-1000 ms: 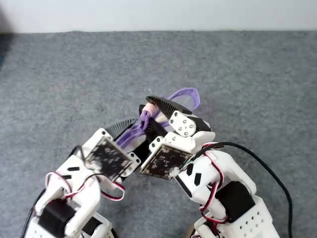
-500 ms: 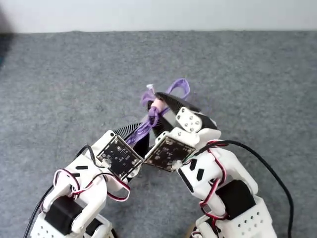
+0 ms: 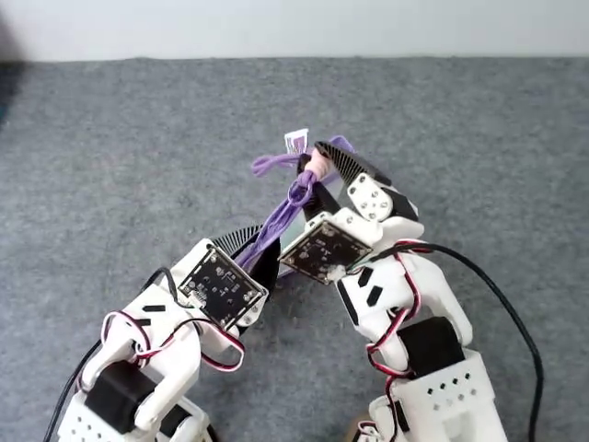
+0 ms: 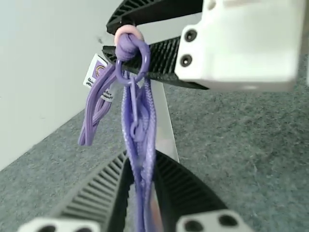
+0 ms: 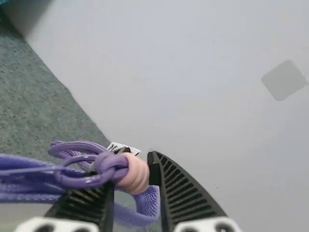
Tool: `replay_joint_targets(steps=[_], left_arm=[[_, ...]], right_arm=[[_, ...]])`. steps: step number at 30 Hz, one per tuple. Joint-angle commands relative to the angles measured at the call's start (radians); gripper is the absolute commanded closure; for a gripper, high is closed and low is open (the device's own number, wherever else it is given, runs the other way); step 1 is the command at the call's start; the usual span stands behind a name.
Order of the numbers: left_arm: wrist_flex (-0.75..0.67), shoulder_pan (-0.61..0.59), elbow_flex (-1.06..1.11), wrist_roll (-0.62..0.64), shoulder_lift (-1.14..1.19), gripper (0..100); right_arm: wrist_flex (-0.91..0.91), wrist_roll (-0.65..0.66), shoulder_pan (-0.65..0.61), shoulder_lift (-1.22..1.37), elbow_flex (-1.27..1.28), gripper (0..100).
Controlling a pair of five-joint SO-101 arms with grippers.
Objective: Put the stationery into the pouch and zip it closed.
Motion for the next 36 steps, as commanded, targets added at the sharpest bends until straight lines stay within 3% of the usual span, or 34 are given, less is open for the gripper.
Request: replay_joint_targets(steps=[1, 14, 21, 24, 29, 36], left_arm=[[0.0, -0.009, -0.041, 0.014, -0.015, 99], [0.0, -0.006, -0.041, 0.012, -0.015, 99], [-0.005, -0.009, -0.042, 0.005, -0.015, 99], [-0.005, -0.058, -0.065, 0.008, -0.015, 92], [-0.006, -0.132, -0.114, 0.011, -0.015, 72], [-0.008, -0.132, -0.111, 0.012, -0.015, 70]], right_arm=[[-0.012, -0.003, 0.157, 0.053, 0.006, 99.1], [-0.012, -0.006, 0.202, 0.054, 0.006, 99.1], [-0.004, -0.008, 0.111, -0.008, 0.003, 99.1], [-0.001, -0.006, 0.065, -0.044, 0.009, 99.1], [-0.001, 0.0, 0.027, -0.084, 0.044, 99.1], [-0.001, 0.002, -0.047, -0.16, 0.078, 99.1]])
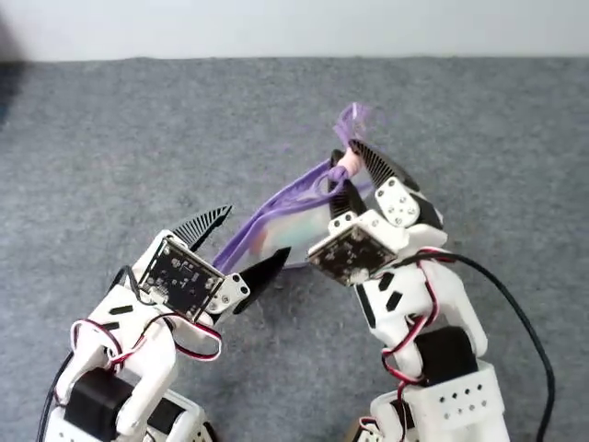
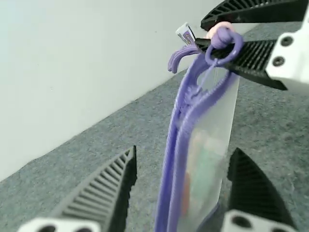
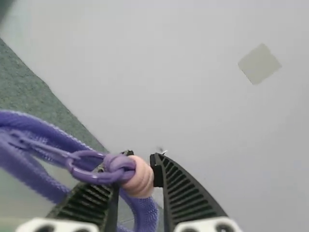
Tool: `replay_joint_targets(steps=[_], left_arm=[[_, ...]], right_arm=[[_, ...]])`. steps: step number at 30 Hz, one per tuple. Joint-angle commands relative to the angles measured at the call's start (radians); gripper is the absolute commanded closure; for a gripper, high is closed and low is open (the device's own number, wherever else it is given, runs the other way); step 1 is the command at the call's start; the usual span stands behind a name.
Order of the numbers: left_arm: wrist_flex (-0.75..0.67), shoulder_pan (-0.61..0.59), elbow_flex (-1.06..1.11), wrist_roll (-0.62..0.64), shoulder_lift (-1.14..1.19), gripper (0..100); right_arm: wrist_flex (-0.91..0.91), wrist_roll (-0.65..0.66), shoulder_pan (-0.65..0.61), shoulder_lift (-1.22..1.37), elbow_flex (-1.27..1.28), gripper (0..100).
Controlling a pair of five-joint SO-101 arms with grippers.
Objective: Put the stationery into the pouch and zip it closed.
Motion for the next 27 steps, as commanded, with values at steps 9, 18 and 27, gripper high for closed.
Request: replay_joint_targets(steps=[9, 18, 27], left_arm=[[-0.02, 0.023, -0.031, 0.009, -0.002, 74], [-0.104, 0.186, 0.071, 0.003, -0.008, 99], [-0.126, 0.186, 0.102, 0.002, -0.009, 99]], right_arm=[[0.047, -0.005, -0.064, -0.108, 0.034, 99.1], [0.05, -0.005, -0.073, -0.12, 0.034, 99.1], [0.053, -0.003, -0.073, -0.159, 0.034, 99.1]])
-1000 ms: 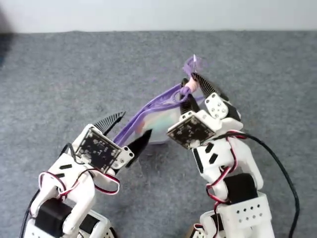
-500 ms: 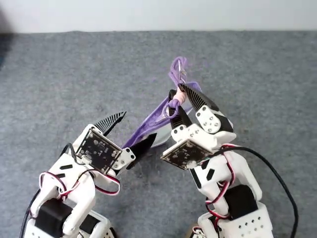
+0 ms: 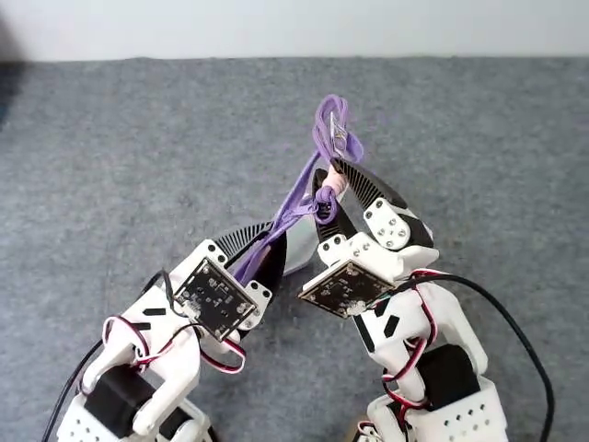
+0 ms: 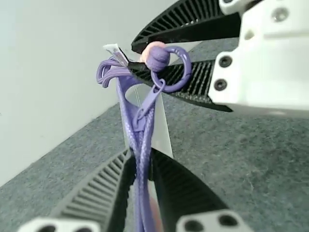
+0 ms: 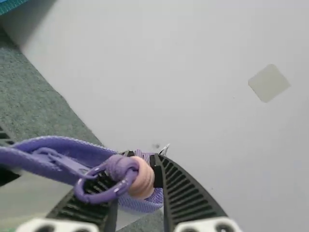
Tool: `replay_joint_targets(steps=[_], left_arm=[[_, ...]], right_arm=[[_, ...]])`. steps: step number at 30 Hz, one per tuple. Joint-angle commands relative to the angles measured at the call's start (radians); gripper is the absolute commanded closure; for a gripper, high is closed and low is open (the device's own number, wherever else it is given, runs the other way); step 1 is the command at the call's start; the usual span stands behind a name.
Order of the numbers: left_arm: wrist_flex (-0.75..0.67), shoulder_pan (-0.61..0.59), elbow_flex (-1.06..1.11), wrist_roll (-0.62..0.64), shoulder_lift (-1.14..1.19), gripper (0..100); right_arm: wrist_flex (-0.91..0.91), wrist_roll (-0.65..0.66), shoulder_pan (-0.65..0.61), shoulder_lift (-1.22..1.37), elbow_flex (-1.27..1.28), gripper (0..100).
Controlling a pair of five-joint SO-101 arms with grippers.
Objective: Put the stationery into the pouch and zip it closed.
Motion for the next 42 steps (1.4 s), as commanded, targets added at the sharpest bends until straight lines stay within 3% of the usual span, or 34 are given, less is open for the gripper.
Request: replay_joint_targets(steps=[1, 7, 14, 28, 37, 42], left_arm=[[-0.017, 0.003, -0.007, -0.003, -0.002, 99], [0.003, 0.011, -0.047, -0.003, -0.002, 99], [0.127, 0.037, -0.113, 0.003, -0.002, 99], [0.132, 0.035, -0.128, 0.005, -0.008, 99], [0.132, 0.029, -0.036, -0.037, -0.175, 99], [0.124, 0.009, -0.031, -0.034, -0.216, 83]], right_arm=[[0.005, -0.003, -0.007, -0.047, -0.003, 99.1], [-0.016, -0.005, 0.093, -0.025, 0.029, 99.1], [-0.234, -0.014, 0.22, 0.09, 0.078, 99.1], [-0.475, -0.014, 0.386, 0.363, 0.08, 99.1], [-0.496, -0.046, 0.308, 0.291, 0.081, 99.1], [-0.354, -0.041, 0.216, 0.165, 0.084, 99.1]])
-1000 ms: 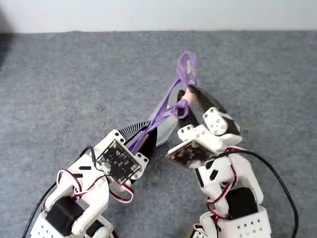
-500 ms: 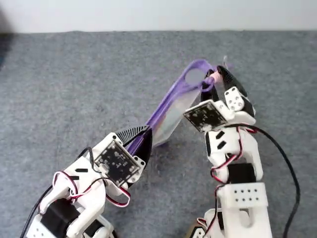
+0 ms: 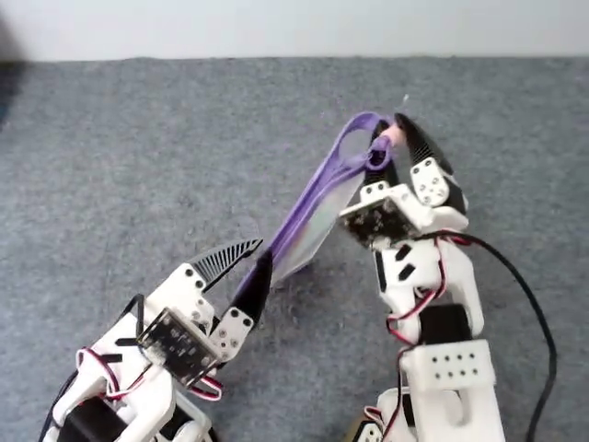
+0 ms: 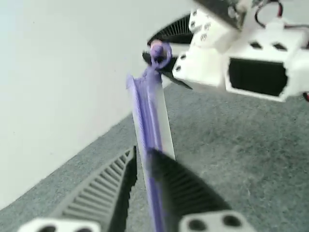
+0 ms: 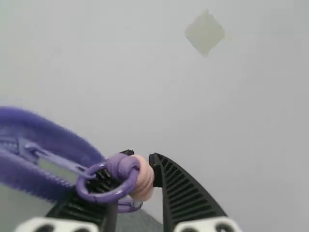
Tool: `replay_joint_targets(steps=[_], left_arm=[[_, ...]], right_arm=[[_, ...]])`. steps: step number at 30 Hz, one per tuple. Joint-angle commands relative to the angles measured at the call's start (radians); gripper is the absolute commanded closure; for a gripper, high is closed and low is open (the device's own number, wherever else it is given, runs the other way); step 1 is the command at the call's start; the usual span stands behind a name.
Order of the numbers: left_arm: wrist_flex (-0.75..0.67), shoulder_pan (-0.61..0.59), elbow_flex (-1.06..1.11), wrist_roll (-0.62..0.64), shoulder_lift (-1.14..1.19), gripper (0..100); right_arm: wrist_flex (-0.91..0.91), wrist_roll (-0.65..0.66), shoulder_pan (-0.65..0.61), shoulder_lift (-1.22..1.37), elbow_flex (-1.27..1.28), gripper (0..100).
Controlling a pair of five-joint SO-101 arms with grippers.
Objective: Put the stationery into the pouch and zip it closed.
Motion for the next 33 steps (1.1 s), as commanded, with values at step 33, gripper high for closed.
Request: replay_joint_targets(steps=[33], left_arm=[[-0.14, -0.04, -0.03, 0.112, 0.15, 99]], right_arm=[[0.139, 0.032, -0.107, -0.189, 0.066, 99.1]])
